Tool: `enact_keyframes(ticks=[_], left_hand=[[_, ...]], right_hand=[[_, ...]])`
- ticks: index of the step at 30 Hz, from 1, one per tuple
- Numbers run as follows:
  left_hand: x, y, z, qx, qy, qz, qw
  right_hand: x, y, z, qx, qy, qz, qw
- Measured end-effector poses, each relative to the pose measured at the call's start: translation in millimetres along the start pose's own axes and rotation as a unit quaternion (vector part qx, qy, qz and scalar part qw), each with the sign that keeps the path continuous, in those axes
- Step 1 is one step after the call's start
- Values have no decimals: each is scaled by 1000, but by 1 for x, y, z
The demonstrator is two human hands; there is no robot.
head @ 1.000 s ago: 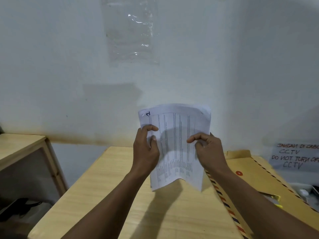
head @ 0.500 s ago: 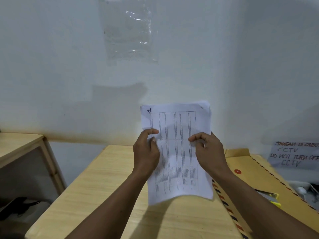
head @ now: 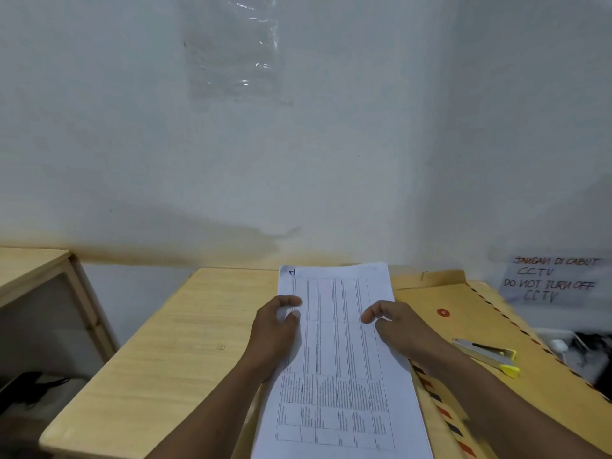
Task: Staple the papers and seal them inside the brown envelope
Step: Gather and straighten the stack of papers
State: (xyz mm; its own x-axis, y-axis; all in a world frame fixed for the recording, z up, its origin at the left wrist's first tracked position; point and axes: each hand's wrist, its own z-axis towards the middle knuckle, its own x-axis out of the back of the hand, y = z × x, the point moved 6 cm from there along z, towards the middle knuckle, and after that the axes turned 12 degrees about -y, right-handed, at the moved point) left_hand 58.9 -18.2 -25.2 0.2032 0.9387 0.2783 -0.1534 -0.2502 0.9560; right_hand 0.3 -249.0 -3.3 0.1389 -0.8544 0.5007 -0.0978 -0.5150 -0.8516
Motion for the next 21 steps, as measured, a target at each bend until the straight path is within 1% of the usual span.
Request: enact_keyframes(ticks=[2,4,8,13,18,21], left_hand=[[-4,-3,-1,3,2,3,1000],[-6,-2,0,10,-13,1,1000],[-11,3,-2,31,-50,-43,997],[-19,4,-5,40,-77,-56,995],[-23,3,-2,3,-59,-34,998],[-28,0,-2,11,-57,-43,997]], right_hand=[[-1,8,1,-13,1,4,1000],[-1,13,1,-25,-3,16,1000],[2,18,0,-27,-2,52,998],[17,27,3,-15,58,49,997],[19,35,6,-1,97,73,993],[18,38,5,-1,112,76,991]])
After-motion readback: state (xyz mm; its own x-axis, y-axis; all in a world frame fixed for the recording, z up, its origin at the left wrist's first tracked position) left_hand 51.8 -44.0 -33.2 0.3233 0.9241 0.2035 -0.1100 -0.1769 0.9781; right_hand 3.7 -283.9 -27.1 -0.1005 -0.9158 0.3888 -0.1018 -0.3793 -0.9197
